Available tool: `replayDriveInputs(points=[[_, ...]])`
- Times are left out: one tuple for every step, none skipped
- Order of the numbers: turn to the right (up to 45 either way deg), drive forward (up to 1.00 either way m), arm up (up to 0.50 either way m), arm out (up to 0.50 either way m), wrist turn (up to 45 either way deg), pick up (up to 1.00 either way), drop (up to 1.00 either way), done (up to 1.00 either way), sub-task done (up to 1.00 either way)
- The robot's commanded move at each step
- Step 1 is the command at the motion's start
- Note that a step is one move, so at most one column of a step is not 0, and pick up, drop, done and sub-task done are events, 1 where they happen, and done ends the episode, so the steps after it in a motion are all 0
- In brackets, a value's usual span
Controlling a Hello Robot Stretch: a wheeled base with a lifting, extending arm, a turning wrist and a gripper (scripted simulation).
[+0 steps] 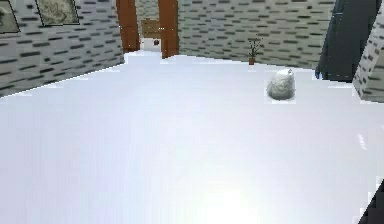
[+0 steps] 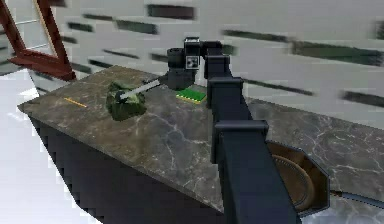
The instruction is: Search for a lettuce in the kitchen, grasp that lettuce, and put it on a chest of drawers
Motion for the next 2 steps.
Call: replayDriveInputs(points=[[0.0,0.0,0.0,0.0,-45.0,0.0,0.0,0.0,0.0],[0.0,0.0,0.0,0.0,-33.0,0.0,0.0,0.0,0.0]])
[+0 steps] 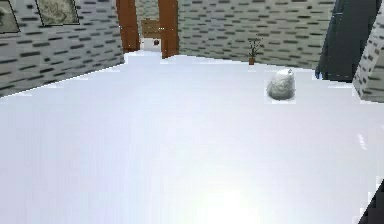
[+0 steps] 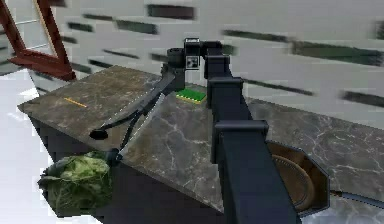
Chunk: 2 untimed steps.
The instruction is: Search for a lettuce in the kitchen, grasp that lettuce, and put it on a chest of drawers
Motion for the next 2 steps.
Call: replayDriveInputs(points=[[0.0,0.0,0.0,-0.36,0.0,0.0,0.0,0.0,0.0],[-45.0,0.0,0.0,0.0,0.0,0.0,0.0,0.0,0.0]])
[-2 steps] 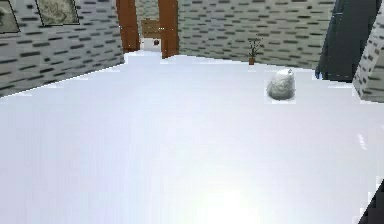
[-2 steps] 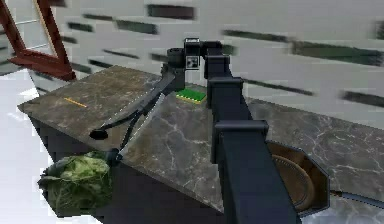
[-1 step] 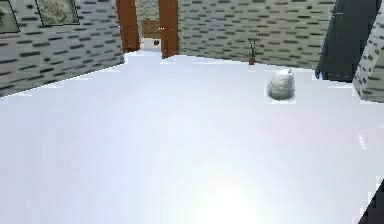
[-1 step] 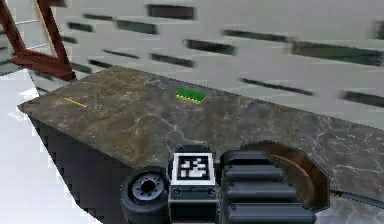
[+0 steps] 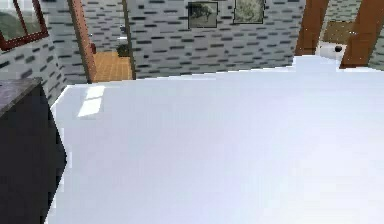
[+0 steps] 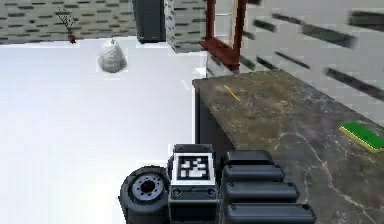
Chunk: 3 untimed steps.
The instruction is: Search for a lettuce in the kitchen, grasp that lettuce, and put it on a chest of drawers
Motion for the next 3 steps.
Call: replayDriveInputs(points=[[-15.0,0.0,0.0,0.0,0.0,0.0,0.0,0.0,0.0],[0.0,0.2,0.0,0.0,0.0,0.0,0.0,0.0,0.0],[45.0,0.0,0.0,0.0,0.0,0.0,0.0,0.0,0.0]])
